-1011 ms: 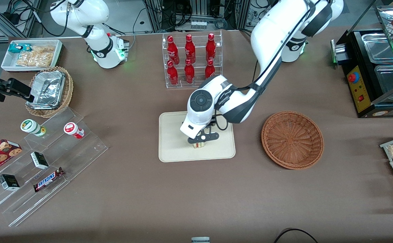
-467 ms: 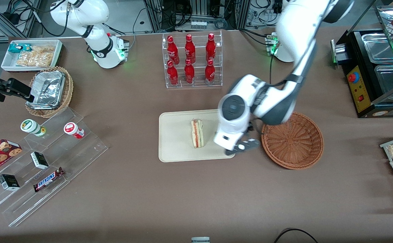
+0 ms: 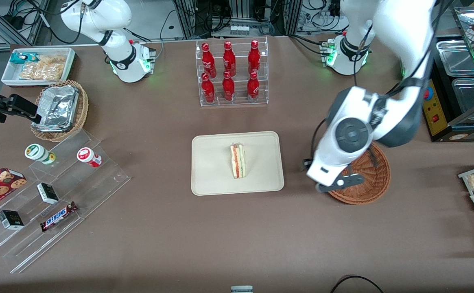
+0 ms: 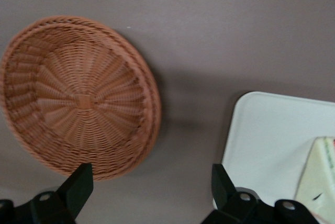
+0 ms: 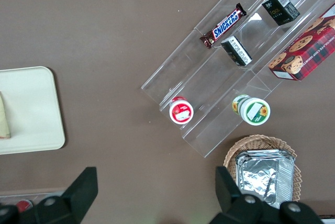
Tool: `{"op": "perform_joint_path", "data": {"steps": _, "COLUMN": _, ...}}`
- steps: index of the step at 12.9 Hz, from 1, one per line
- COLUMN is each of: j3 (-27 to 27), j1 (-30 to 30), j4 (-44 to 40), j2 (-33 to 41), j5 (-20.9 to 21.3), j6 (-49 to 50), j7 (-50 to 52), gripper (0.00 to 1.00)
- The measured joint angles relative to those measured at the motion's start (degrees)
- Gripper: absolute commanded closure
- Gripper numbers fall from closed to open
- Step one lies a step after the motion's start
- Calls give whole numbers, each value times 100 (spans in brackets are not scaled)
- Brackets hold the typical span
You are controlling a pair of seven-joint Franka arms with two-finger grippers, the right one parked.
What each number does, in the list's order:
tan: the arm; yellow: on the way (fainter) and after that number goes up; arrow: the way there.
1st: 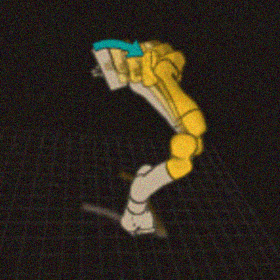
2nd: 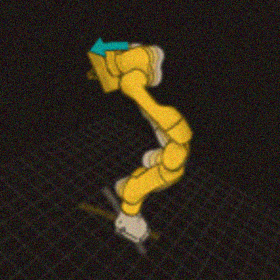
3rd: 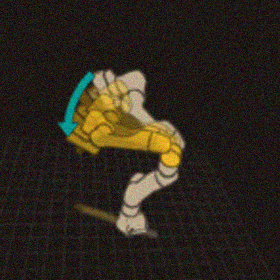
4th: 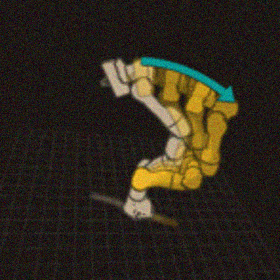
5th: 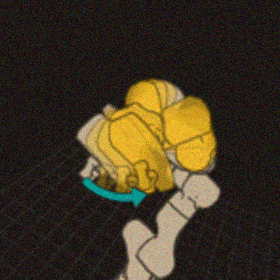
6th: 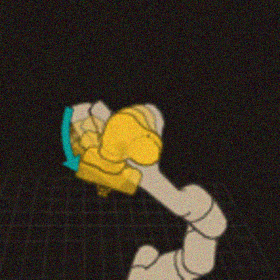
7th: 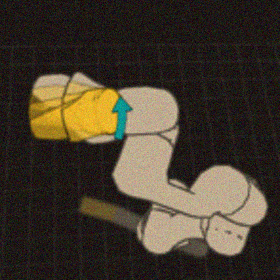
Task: Place sandwich from basket to tray
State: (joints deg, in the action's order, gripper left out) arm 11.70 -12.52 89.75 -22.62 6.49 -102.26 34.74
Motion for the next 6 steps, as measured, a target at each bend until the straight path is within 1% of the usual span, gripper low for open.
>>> {"op": "perform_joint_path", "data": {"steps": 2, "j3": -3, "j1": 268, "j4": 343, "j2": 483, "j5": -37, "j6": 223, "j7": -617, "gripper": 0}}
{"op": "perform_joint_path", "data": {"steps": 4, "j3": -5, "j1": 586, "j4": 545, "j2": 990, "j5": -258, "j6": 618, "j7": -1355, "gripper": 0}}
{"op": "perform_joint_path", "data": {"steps": 6, "j3": -33, "j1": 827, "j4": 619, "j2": 1439, "j5": -356, "j6": 1066, "j7": -2098, "gripper": 0}}
